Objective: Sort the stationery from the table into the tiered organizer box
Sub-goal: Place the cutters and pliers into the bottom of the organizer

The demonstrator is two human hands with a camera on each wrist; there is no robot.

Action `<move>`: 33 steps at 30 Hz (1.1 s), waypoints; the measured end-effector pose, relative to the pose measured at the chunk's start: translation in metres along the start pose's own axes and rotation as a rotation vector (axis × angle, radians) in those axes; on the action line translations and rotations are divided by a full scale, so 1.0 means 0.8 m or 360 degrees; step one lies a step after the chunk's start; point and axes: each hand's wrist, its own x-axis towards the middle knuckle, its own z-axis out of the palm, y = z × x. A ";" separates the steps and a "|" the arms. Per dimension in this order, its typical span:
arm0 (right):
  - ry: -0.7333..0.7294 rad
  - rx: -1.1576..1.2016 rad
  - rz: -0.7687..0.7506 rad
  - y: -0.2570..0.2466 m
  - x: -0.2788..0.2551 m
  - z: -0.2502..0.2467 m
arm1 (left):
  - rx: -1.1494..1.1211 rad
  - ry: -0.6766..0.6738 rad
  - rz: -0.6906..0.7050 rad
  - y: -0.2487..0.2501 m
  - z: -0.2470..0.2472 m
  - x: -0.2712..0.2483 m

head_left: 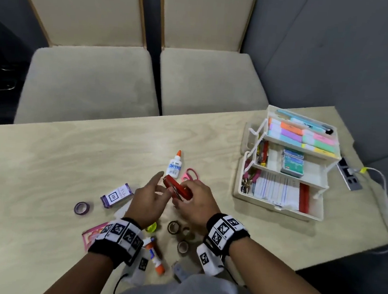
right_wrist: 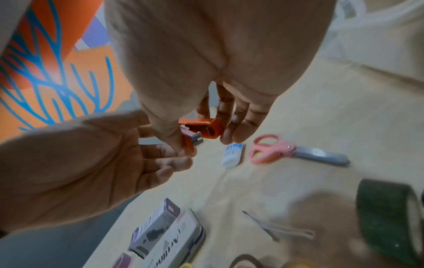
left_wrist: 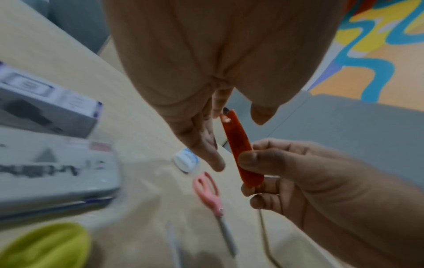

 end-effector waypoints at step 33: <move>0.0602 0.0992 0.0488 0.205 -0.106 -0.301 | -0.0330 -0.0438 0.0328 0.295 0.257 0.049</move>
